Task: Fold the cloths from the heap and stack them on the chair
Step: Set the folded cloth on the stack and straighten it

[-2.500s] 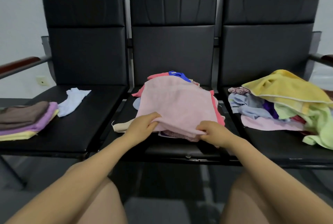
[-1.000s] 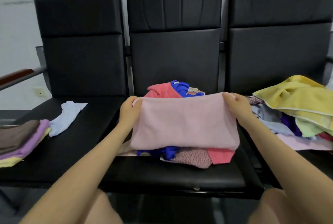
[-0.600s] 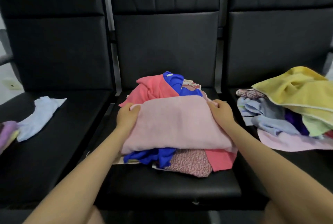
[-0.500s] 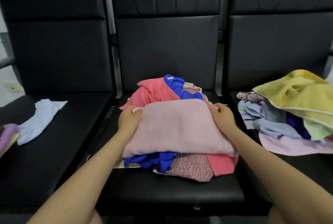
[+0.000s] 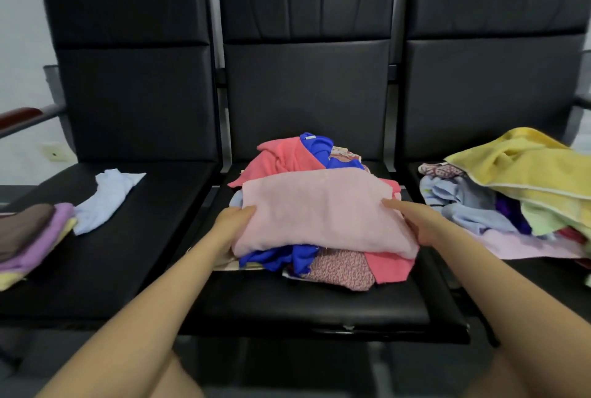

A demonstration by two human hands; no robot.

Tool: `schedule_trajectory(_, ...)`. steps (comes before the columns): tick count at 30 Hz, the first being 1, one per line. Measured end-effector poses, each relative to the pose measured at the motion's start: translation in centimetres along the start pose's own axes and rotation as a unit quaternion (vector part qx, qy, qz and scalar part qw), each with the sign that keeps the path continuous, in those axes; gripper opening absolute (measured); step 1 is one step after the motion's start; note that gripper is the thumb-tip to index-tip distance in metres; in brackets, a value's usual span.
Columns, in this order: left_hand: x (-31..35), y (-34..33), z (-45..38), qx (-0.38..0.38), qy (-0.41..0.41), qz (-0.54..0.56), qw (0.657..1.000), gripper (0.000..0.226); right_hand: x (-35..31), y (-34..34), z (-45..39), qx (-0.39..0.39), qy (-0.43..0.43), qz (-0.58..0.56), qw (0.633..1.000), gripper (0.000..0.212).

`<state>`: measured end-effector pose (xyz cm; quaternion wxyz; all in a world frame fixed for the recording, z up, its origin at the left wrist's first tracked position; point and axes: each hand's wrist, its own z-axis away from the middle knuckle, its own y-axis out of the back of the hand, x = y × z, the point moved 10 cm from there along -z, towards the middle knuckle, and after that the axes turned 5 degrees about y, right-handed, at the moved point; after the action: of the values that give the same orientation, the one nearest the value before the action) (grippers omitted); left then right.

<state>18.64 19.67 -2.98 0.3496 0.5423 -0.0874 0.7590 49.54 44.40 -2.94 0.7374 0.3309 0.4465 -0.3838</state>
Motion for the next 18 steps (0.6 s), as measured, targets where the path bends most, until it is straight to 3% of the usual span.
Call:
schedule_trajectory(4, 0.2, 0.3, 2.0, -0.015, 0.025, 0.068, 0.997, 0.038, 0.3, -1.1, 2.7, -0.036, -0.054, -0.092, 0.994, 0.042)
schedule_trajectory(8, 2.3, 0.6, 2.3, 0.006, -0.004, 0.038, 0.999, 0.037, -0.8, -1.6, 3.4, -0.03, -0.048, -0.163, 0.985, 0.037)
schedule_trajectory(14, 1.4, -0.3, 1.7, 0.019, 0.031, -0.081, 0.996, 0.065, -0.8, -2.3, 3.1, -0.029, -0.069, -0.13, 0.989, 0.037)
schedule_trajectory(18, -0.2, -0.9, 1.8, -0.005, 0.072, -0.067, 0.995, 0.059, -0.5, -1.8, 2.4, -0.004, -0.059, -0.09, 0.994, 0.051)
